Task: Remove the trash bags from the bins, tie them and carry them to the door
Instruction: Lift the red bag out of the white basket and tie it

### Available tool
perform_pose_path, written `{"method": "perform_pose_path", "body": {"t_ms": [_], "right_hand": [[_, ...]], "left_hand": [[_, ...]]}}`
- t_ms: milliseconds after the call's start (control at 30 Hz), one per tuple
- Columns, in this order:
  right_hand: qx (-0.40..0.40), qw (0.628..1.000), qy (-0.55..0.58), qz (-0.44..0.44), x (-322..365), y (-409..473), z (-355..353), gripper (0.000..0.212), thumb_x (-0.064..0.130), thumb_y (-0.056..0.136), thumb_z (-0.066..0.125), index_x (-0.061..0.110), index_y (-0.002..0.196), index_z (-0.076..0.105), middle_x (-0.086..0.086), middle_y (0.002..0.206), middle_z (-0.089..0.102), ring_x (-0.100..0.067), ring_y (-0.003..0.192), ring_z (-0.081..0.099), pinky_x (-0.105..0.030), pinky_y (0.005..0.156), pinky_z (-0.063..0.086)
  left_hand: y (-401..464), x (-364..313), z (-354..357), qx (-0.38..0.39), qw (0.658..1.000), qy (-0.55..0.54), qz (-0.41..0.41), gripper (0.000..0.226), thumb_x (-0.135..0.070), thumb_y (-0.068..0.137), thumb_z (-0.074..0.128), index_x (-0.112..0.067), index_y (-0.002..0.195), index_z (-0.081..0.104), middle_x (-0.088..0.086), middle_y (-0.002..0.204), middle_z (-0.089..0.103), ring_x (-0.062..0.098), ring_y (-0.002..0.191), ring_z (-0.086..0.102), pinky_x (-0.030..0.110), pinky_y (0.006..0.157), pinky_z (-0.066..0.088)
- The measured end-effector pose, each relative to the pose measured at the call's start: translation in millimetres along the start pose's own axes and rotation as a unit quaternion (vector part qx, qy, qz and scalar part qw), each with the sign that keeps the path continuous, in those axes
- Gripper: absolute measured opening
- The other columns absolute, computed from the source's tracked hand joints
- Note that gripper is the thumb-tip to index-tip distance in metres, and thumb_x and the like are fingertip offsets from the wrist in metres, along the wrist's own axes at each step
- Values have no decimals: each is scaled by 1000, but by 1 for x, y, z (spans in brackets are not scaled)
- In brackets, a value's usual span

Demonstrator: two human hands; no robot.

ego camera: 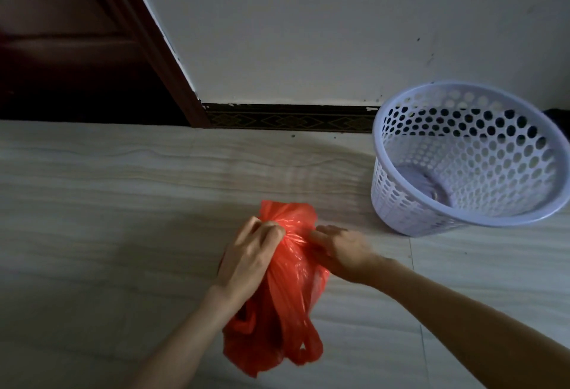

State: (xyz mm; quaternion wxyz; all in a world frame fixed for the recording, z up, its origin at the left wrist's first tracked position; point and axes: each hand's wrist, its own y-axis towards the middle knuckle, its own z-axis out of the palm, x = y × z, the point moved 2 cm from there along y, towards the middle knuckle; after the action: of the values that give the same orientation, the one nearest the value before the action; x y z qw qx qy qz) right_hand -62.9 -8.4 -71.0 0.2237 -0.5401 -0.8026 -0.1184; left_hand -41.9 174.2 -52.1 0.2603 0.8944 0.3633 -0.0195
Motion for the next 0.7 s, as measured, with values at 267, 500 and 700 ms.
{"method": "perform_pose_path", "body": {"t_ms": [267, 500, 700], "right_hand": [[-115, 973, -163, -112, 12, -7, 12, 8, 25, 78, 52, 24, 86, 51, 6, 70, 61, -14, 59, 58, -23, 39, 38], [74, 997, 9, -20, -4, -13, 11, 26, 37, 76, 39, 25, 89, 57, 1, 90, 66, -21, 89, 60, -29, 72, 49], [-113, 993, 8, 25, -16, -4, -14, 28, 32, 74, 35, 16, 85, 55, -10, 86, 63, -31, 74, 63, -33, 51, 49]], "left_hand": [[8, 12, 13, -30, 987, 18, -159, 31, -3, 76, 44, -13, 105, 47, 13, 96, 65, 26, 86, 62, 31, 74, 49], [2, -5, 18, 26, 948, -210, -236, 16, -9, 74, 60, -19, 86, 65, -1, 94, 65, 9, 95, 59, 16, 89, 41], [-17, -11, 19, 78, 918, -299, -248, 27, -13, 83, 48, -21, 103, 63, -25, 101, 54, -16, 103, 47, -1, 93, 29]]}}
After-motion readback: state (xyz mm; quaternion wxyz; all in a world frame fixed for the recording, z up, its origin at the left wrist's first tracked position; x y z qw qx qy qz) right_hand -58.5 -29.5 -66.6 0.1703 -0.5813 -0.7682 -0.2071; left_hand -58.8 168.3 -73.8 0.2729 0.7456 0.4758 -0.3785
